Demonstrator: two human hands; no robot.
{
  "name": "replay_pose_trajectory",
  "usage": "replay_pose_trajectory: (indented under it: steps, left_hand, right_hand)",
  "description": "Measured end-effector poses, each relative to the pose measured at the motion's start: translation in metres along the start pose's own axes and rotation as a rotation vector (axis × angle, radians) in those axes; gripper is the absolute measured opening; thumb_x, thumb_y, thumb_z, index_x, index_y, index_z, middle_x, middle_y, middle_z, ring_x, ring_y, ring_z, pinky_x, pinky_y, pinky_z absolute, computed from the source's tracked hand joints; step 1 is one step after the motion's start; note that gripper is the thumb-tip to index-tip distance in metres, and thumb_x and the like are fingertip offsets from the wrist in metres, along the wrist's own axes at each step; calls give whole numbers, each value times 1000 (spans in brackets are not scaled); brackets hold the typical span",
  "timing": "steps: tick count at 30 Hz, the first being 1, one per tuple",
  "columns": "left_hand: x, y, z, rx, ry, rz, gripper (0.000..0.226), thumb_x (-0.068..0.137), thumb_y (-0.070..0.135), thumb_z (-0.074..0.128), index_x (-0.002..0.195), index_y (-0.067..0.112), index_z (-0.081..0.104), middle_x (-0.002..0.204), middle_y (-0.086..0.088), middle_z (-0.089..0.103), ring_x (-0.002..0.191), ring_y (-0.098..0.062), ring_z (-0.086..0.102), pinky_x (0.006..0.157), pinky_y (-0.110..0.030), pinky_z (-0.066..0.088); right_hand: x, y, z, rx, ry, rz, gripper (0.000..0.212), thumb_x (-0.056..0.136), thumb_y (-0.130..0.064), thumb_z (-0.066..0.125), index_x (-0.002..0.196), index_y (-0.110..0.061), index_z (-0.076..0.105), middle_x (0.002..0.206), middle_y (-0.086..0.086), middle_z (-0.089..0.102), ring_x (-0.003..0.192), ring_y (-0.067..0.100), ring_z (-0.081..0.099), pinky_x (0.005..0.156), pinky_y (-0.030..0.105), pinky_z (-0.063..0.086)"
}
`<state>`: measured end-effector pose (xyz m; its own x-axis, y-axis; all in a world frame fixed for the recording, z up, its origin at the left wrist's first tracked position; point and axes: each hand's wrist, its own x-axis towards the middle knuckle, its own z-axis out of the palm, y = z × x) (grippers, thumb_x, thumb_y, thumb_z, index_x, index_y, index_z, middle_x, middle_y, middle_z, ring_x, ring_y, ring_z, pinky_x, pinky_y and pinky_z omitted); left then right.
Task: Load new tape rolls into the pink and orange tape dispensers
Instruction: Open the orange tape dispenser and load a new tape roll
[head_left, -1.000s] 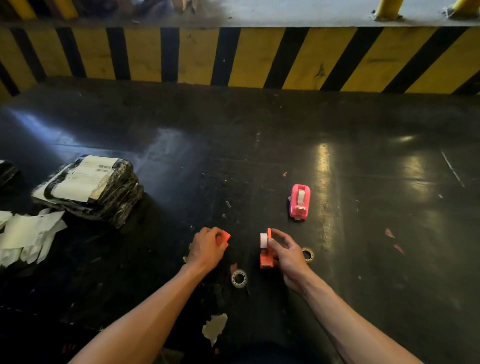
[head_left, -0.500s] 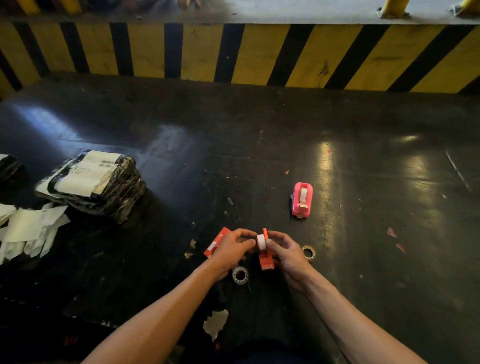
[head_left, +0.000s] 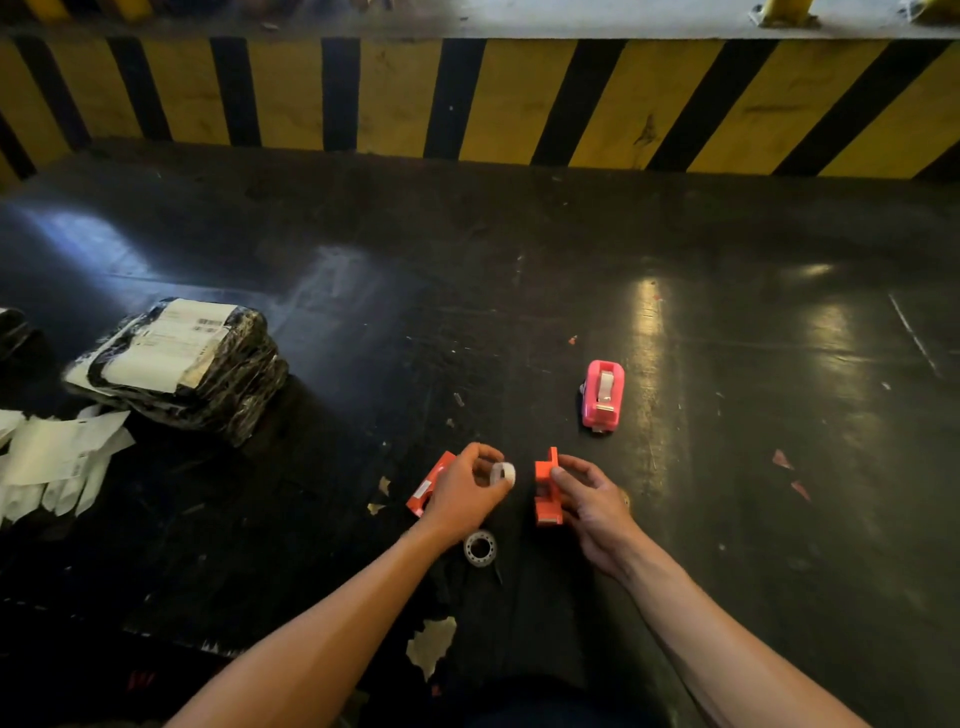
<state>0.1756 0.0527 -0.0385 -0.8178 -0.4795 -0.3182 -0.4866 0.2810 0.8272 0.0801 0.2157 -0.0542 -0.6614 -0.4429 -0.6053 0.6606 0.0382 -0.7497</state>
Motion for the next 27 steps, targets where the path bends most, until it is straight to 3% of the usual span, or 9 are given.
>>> replay_pose_trajectory:
  steps: [2,4,6,9,12,15,21,27]
  left_hand:
    - [-1,-14,-5,421,-104,140,36,91,23,72,125,25,60,121,3,64,112,-10,62,94,-27,54]
    - [-5,-23,-8,644,-178,192,42,92,27,69,133,30,57,134,4,60,126,-11,55,106,-34,49]
    - [-13,-25,-9,650,-138,209,46,94,31,66,138,31,53,142,4,52,132,-12,50,110,-35,46]
    - [-22,-21,-13,609,-110,232,44,94,39,65,136,30,52,138,2,49,121,-10,53,103,-31,50]
    - [-26,-14,-21,711,-350,169,54,89,47,69,137,32,49,137,2,46,118,-12,53,101,-32,51]
    - [-27,-14,-27,788,-511,153,58,87,39,74,140,33,50,140,1,44,124,-16,50,102,-30,48]
    - [-25,-19,-28,704,-445,182,47,91,30,71,134,29,52,137,2,49,119,-12,55,99,-29,52]
    - [-22,-6,-38,178,-170,188,39,87,19,76,117,32,56,115,6,64,100,-6,68,85,-28,61]
  right_hand:
    - [1,-2,-3,22,31,5,31,94,-12,65,125,-16,59,113,16,73,105,30,69,78,39,56]
    - [2,-2,-5,26,48,11,32,95,-12,64,126,-16,59,112,17,74,105,29,70,80,40,56]
    - [1,-3,-6,31,54,12,31,95,-12,64,125,-16,59,112,17,74,105,29,70,81,40,56]
    - [-2,-4,-6,18,42,15,30,95,-12,64,124,-17,59,113,16,74,106,29,70,84,41,56]
    - [-4,-4,-3,12,25,24,27,95,-11,64,121,-17,60,112,15,73,106,29,69,82,40,56]
    - [-4,-2,1,-5,14,24,27,94,-11,65,120,-17,61,111,14,73,103,29,70,80,40,57]
    - [-4,-1,5,-66,-56,30,32,93,-16,67,124,-20,60,116,13,72,107,30,69,94,48,55]
    - [-13,-8,10,-76,-151,28,35,92,-15,68,126,-19,61,116,15,72,108,33,69,93,49,56]
